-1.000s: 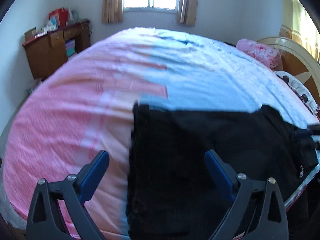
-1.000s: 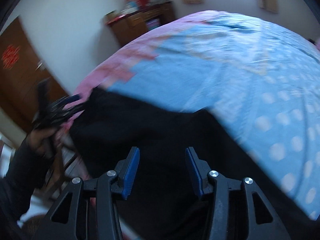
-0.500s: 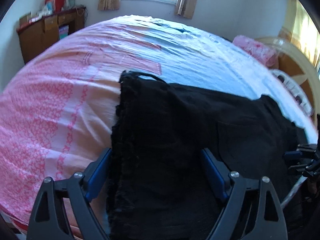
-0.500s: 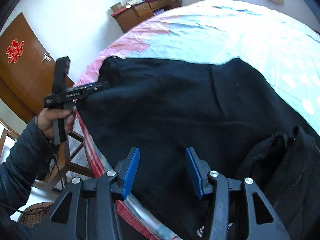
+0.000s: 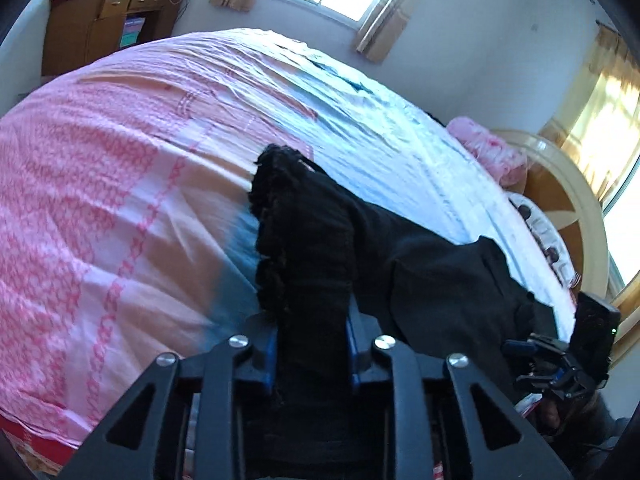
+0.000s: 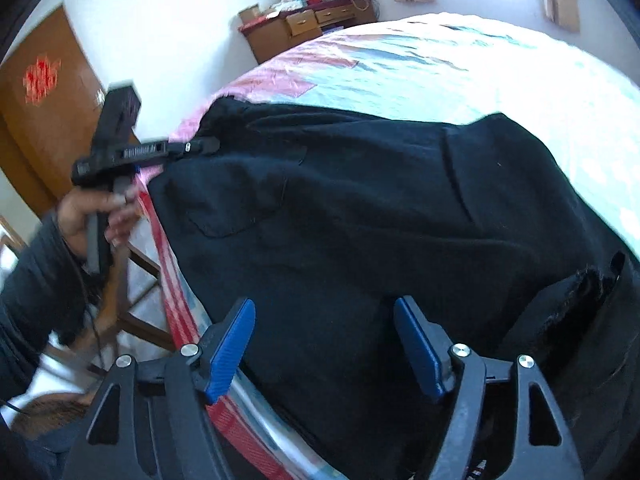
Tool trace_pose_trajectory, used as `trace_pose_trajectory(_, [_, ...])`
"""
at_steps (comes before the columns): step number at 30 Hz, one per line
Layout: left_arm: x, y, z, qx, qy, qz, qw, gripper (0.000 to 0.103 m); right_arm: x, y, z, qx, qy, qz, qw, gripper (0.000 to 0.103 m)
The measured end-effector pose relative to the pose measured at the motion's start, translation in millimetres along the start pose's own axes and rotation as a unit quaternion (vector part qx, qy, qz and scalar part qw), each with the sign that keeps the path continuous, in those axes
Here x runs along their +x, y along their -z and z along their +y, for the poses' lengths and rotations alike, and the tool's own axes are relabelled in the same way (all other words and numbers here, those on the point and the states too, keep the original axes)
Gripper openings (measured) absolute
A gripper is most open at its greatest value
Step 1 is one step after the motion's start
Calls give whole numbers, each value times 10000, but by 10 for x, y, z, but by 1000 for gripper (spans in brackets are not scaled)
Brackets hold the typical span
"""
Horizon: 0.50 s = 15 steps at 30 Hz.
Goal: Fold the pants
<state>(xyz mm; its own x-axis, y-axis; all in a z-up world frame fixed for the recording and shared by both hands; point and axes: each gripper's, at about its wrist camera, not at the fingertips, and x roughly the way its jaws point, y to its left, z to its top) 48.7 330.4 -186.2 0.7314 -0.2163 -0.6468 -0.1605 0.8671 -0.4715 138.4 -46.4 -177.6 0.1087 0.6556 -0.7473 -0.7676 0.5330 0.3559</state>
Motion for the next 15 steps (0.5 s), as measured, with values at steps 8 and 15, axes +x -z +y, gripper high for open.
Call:
trace_pose_trajectory(8, [-343, -103, -382, 55, 300, -460, 9985, 12, -249, 33, -168, 542, -93, -238, 9982, 73])
trace_pose_trajectory(15, [-566, -236, -895, 90, 1022, -627, 9927, 12, -891, 264, -489, 1011, 269, -714, 9919, 73])
